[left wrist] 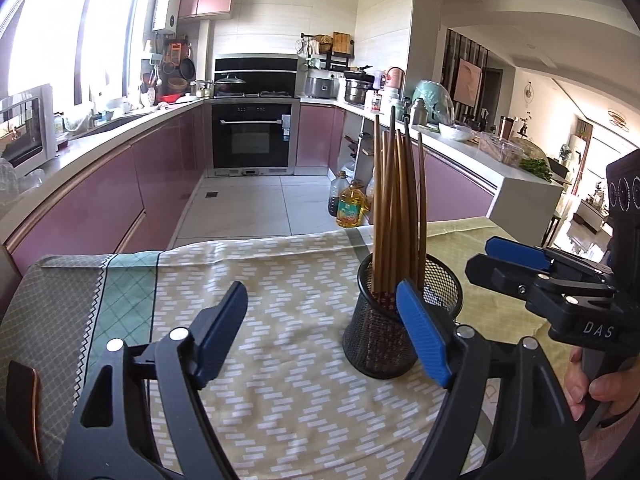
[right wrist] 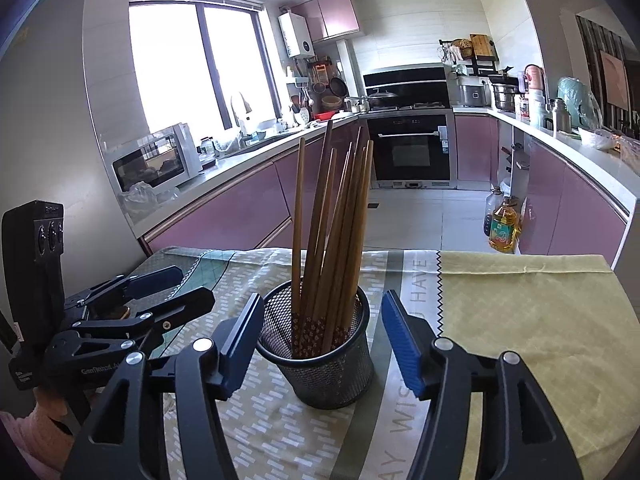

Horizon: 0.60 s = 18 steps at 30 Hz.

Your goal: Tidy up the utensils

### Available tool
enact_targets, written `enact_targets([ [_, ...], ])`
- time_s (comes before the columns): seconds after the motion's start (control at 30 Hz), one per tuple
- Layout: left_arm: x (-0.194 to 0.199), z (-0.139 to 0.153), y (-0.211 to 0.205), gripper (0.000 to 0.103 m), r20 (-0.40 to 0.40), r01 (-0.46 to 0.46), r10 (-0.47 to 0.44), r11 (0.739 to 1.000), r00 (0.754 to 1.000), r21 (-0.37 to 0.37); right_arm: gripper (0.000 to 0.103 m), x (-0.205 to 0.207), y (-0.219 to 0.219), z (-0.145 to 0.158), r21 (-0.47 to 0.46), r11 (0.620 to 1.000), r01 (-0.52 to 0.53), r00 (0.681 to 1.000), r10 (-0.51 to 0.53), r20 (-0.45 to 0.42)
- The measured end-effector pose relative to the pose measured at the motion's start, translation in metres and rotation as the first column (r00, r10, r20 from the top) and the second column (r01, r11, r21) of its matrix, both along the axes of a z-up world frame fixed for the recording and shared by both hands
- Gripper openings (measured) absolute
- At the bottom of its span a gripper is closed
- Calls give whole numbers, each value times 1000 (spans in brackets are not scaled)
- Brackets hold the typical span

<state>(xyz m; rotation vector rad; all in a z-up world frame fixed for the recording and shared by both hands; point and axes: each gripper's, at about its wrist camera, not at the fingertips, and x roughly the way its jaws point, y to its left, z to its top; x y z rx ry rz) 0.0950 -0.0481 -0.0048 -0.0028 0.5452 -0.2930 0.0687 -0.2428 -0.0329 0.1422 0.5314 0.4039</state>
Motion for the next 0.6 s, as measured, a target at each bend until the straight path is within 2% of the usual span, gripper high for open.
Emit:
enact_targets([
  [0.03,-4,0,2,80,6,-3,3,1000,1000,3,62,-2,0,0,-4,1000,4,1000,-4,4],
  [0.17,-17,1,7,94,47,-39,39,999,998,10,79,-12,-1,-1,-20,999,27,999,-26,39],
  [0.27,-26,3,11,98,75,-70,69,997,995,13,92,-20,2,0,-40,998,47,996,-44,71],
  [0.33,-30,2,14,97,84,-97,95,995,992,18,96,-26,3,-1,-51,997,62,994,-57,95],
  [0.6,-46,-4,37,97,124,-211,207,977,970,18,96,-41,11,-12,-57,993,106,986,-98,139],
])
